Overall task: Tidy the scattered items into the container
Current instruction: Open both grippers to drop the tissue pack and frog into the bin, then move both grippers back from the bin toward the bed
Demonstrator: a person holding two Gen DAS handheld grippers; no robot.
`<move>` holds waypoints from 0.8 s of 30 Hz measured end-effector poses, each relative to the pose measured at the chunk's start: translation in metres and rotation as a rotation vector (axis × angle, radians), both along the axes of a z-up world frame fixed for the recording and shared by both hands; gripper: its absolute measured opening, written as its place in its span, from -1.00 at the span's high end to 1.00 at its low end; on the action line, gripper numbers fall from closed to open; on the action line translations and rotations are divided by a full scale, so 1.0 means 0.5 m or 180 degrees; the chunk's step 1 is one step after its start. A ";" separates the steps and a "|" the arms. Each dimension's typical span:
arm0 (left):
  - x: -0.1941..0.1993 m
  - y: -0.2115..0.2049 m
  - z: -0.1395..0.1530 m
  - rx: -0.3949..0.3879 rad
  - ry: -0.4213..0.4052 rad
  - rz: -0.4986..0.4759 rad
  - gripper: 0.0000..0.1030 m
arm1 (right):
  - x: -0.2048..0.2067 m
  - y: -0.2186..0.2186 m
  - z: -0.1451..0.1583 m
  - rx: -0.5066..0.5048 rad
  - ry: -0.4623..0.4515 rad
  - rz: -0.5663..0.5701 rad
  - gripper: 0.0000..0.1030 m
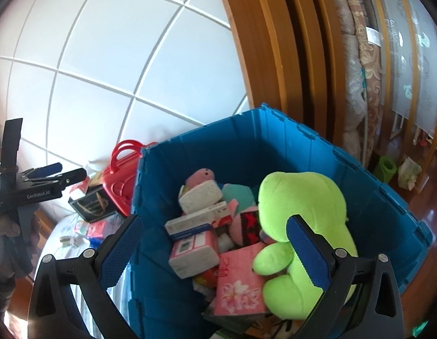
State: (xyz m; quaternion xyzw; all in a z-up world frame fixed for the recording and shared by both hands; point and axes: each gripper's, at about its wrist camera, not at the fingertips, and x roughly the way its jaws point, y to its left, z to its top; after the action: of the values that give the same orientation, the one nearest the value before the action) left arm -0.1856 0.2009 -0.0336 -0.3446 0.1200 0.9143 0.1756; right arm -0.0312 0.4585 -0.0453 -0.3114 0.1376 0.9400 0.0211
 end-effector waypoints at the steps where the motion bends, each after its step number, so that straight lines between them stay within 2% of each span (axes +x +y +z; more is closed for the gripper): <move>1: 0.008 -0.017 -0.005 0.0007 -0.0008 0.0035 -0.99 | 0.000 -0.015 0.000 0.0011 -0.0016 0.0049 -1.00; 8: 0.051 -0.153 -0.039 0.0095 -0.0107 0.0297 -0.99 | -0.006 -0.135 0.007 0.0122 -0.0053 0.0370 -1.00; 15: 0.080 -0.323 -0.069 0.0177 -0.0172 0.0603 -0.99 | -0.024 -0.275 0.012 0.0240 -0.0068 0.0659 -1.00; 24: 0.095 -0.531 -0.096 0.0191 -0.0220 0.0908 -0.99 | -0.066 -0.483 -0.014 0.0296 -0.0193 0.0983 -1.00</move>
State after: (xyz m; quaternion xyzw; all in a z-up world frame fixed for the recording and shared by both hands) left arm -0.1379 -0.0648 -0.0818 -0.3839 0.0364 0.9208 0.0581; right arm -0.0644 0.2169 -0.0522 -0.3557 0.0437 0.9276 -0.1051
